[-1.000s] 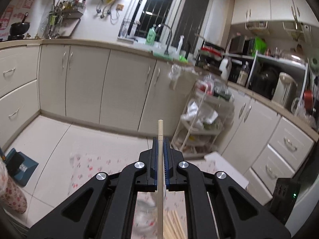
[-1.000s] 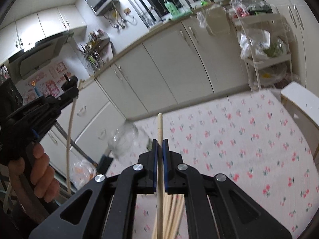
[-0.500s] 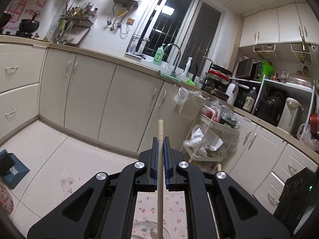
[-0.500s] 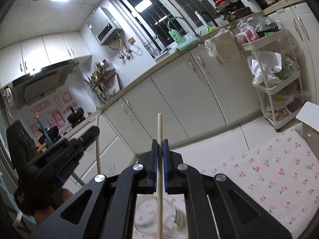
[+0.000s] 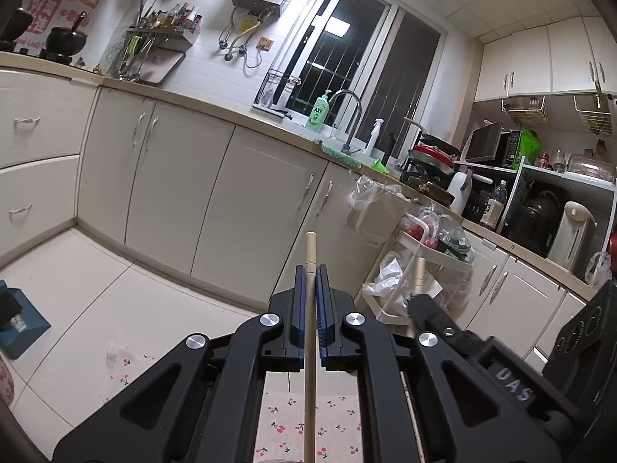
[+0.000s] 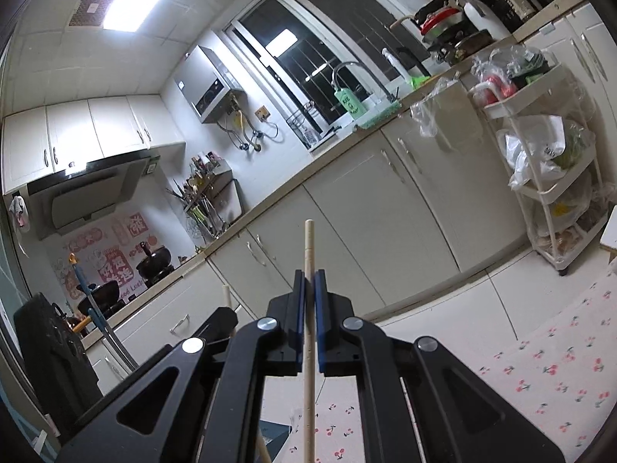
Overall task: Organize utensils
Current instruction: 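Lift both held chopsticks and carry them above the glass jar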
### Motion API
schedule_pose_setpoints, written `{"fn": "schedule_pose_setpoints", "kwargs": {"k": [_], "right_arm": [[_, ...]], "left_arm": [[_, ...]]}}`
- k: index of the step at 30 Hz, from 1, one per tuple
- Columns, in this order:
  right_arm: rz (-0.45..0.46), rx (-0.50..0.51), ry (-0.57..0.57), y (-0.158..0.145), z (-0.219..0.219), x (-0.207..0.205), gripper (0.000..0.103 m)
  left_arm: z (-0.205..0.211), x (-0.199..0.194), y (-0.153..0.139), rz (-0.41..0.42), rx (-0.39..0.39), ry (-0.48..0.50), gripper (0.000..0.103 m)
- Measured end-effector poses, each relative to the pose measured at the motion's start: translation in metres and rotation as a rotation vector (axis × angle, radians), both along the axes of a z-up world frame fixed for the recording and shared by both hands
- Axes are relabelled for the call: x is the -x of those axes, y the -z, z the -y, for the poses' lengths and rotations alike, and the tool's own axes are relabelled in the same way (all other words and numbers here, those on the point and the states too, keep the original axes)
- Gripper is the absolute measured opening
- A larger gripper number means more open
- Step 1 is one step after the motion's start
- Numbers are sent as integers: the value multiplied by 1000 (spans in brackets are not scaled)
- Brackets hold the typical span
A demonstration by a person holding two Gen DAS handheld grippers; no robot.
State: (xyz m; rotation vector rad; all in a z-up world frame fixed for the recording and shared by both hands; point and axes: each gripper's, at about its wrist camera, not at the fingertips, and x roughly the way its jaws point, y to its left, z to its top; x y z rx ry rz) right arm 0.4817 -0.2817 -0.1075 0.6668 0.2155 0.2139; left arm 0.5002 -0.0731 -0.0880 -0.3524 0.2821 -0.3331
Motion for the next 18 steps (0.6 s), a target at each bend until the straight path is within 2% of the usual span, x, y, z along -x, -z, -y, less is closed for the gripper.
{"fn": "schedule_pose_setpoints", "kwargs": {"k": [10,18], "right_arm": [[-50,21,-9,28,-9,-12,6],[-76,49,-25,41,-15,-2,6]], "left_arm": [[-3,-3,23,-29,-7,-16,5],[-7,6,37,-50,-31,-15,5]]}}
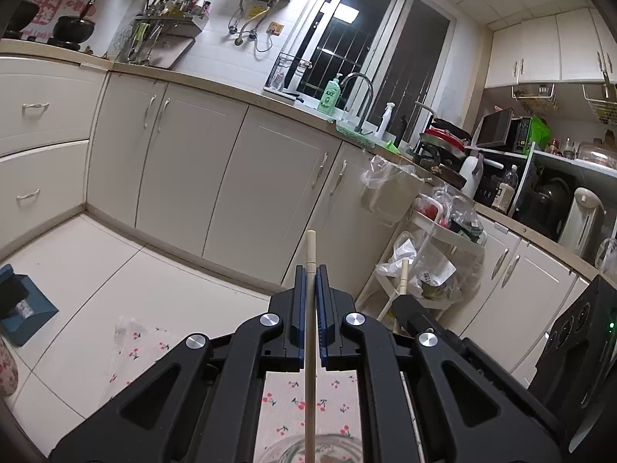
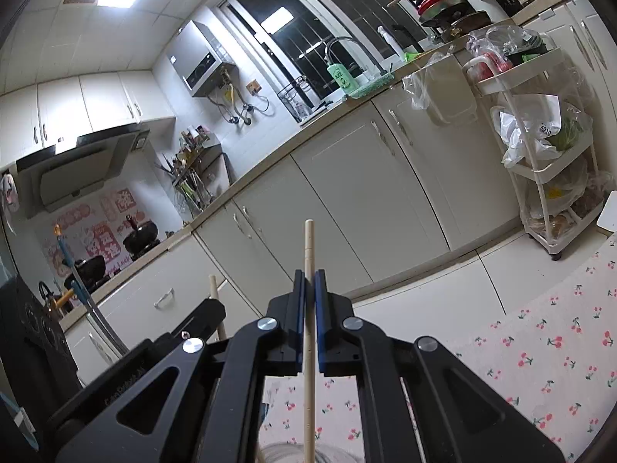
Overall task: Organize utensils
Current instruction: 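Lift both held chopsticks and carry them above the glass jar, then open both grippers to drop the chopsticks into the glass jar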
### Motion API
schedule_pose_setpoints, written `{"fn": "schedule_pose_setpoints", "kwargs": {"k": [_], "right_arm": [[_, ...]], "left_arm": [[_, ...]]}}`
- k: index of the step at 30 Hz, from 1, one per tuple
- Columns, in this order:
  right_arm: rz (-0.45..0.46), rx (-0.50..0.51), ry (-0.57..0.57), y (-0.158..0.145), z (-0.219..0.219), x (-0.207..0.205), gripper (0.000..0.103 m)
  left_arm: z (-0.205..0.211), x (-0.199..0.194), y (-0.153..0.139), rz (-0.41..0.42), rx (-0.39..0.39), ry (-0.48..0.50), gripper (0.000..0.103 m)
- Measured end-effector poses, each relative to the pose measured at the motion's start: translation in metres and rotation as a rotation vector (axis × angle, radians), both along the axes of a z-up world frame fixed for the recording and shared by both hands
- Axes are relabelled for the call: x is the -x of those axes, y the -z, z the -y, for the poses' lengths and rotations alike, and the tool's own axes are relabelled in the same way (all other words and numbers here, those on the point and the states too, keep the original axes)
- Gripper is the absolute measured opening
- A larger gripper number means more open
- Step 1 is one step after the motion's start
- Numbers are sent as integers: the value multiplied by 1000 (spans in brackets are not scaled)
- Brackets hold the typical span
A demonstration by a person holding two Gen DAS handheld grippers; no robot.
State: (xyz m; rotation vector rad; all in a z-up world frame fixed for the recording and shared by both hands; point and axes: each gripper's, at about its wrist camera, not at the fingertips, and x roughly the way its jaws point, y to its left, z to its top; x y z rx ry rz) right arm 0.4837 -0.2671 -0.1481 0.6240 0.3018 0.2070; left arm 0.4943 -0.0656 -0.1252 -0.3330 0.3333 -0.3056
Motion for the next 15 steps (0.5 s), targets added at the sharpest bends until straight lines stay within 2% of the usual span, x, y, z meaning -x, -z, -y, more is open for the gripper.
{"fn": "schedule_pose_setpoints", "kwargs": {"k": [15], "right_arm": [[-75,100,-82,2,-19,50,6]], "left_arm": [[-7,60,-5,-38,-117,58,5]]}}
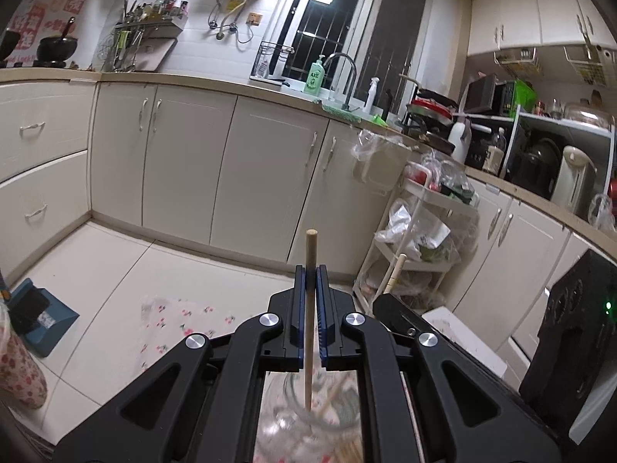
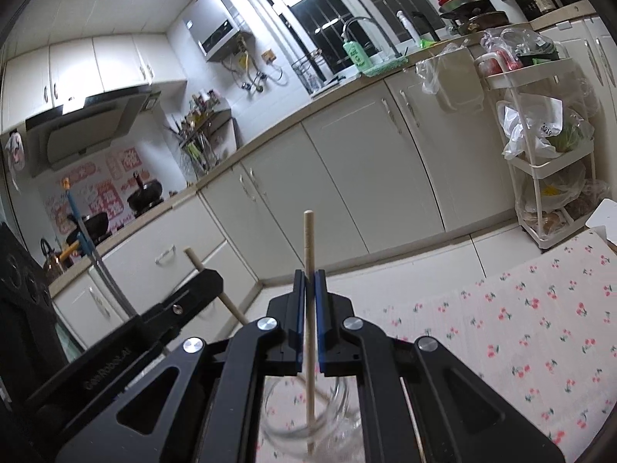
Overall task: Organize utensils
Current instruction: 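Open both grippers to drop the chopsticks into the glass jar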
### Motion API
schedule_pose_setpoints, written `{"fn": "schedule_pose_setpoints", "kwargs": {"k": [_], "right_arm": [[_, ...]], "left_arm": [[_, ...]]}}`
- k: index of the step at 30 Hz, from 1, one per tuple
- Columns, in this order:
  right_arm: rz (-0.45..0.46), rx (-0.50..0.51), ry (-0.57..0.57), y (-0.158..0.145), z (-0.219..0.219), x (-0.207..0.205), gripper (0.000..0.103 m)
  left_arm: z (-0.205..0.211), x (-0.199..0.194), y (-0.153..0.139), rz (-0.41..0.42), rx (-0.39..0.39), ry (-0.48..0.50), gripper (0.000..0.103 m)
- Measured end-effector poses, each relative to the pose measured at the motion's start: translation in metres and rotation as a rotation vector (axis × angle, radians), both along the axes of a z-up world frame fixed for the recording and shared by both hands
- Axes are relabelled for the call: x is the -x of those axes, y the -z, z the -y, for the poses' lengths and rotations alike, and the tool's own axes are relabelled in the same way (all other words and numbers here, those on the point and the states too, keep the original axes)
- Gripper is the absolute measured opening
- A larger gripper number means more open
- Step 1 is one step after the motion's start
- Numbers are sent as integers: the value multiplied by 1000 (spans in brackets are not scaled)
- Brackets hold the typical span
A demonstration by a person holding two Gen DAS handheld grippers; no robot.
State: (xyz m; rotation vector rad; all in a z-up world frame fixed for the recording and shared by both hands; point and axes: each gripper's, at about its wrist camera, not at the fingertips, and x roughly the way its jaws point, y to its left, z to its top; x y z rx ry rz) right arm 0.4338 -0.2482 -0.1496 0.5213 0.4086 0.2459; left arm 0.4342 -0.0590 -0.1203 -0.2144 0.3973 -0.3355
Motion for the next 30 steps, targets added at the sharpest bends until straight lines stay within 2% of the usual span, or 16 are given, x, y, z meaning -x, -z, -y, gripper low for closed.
{"fn": "schedule_pose_setpoints", "kwargs": {"k": [3,5,6,8,10,13,17,22,25,30], "right_arm": [[-27,27,-25,-1,-6,5,8],[-49,50,-30,-2,-10,8,34],[-64,55,-27,-2,-10,8,37],[-95,42,-21,-1,-5,9,38],[-101,41,-7,-4,1,15,38],[-97,35,19,-11,15,34,47],[-118,41,53,-14,34,64,48],[-223,84,66,3,52,105,48],[-290,122,53,20,55,126,48],[-378,131,35,48,60,156,46]], "left_arm": [[-2,11,0,-20,-27,13,6],[-3,16,-1,-43,-44,23,12],[-4,17,0,-53,-51,13,14],[-9,21,0,-76,-47,9,39],[-16,30,-1,-81,-40,-14,49],[-23,42,-1,-97,-48,-18,55],[-31,59,3,-134,-52,-23,65],[-35,85,12,-174,-64,-23,71],[-30,101,22,-215,-85,-5,72],[-19,122,40,-274,-108,20,72]]}}
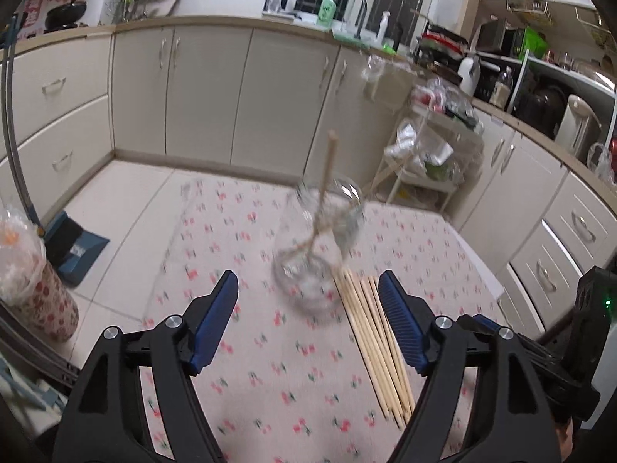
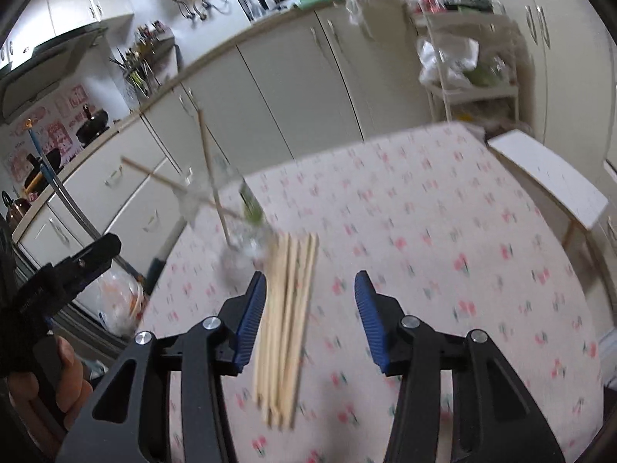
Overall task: Organize utensils
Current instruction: 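Grasp another chopstick with the right gripper while the left gripper returns to the pile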
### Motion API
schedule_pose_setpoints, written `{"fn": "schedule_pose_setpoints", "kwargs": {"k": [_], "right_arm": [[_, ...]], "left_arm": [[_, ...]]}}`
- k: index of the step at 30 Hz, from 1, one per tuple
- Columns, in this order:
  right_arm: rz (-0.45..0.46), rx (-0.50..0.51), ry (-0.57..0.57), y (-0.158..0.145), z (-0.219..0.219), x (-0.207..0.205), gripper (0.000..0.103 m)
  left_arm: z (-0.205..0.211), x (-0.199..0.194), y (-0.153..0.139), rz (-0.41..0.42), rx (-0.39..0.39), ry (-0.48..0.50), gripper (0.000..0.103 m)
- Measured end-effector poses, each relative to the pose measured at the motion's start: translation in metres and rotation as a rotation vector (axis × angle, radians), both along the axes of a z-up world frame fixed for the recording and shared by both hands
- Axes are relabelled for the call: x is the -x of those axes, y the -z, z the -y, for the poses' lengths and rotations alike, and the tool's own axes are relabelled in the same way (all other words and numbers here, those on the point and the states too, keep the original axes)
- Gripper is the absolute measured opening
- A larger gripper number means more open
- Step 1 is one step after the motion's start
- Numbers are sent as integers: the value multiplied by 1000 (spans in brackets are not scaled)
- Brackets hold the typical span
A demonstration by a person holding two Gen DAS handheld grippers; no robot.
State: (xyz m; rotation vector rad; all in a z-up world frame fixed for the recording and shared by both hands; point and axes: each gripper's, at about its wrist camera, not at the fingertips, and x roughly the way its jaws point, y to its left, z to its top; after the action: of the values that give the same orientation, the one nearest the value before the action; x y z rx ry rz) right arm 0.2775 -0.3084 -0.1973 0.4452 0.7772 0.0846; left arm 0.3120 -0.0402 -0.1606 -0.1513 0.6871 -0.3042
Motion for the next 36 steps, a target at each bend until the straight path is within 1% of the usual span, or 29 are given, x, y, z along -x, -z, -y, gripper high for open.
{"fn": "schedule_pose_setpoints", "kwargs": {"k": [2,7,12,14,15,18,19,20,22,24,28,34,36], "right_arm": [[-21,8,-1,7,1,9,46],[-51,37,-21,11,-6,9,45],[-100,87,-40,23,-19,-11,45],[-109,115,-46,27,-24,-19,45],[-117,139,-54,28,-27,-24,44],[-121,180,-82,32,-37,-37,42],[-127,205,-89,33,-40,-42,38],[-133,208,-95,36,-41,-46,32],[-160,226,-104,43,-42,-55,28],[-174,238,-112,48,-43,-60,28],[-161,245,-135,48,-46,-66,28],[-174,306,-151,51,-50,-71,28],[-181,316,-151,50,-45,-70,24]], "left_arm": [[9,8,6,-18,-9,16,72],[26,17,17,-67,-39,35,72],[39,-2,40,-169,-94,30,73],[41,-11,49,-213,-96,17,73],[39,-15,51,-221,-89,10,73],[35,-21,54,-234,-89,-15,73],[33,-22,54,-234,-86,-18,73],[32,-22,55,-237,-84,-21,73],[32,-25,58,-245,-88,-20,74],[33,-27,61,-255,-92,-15,74],[39,-33,67,-270,-92,-10,74],[51,-42,72,-280,-104,-16,74],[57,-47,73,-281,-117,-13,74]]}}
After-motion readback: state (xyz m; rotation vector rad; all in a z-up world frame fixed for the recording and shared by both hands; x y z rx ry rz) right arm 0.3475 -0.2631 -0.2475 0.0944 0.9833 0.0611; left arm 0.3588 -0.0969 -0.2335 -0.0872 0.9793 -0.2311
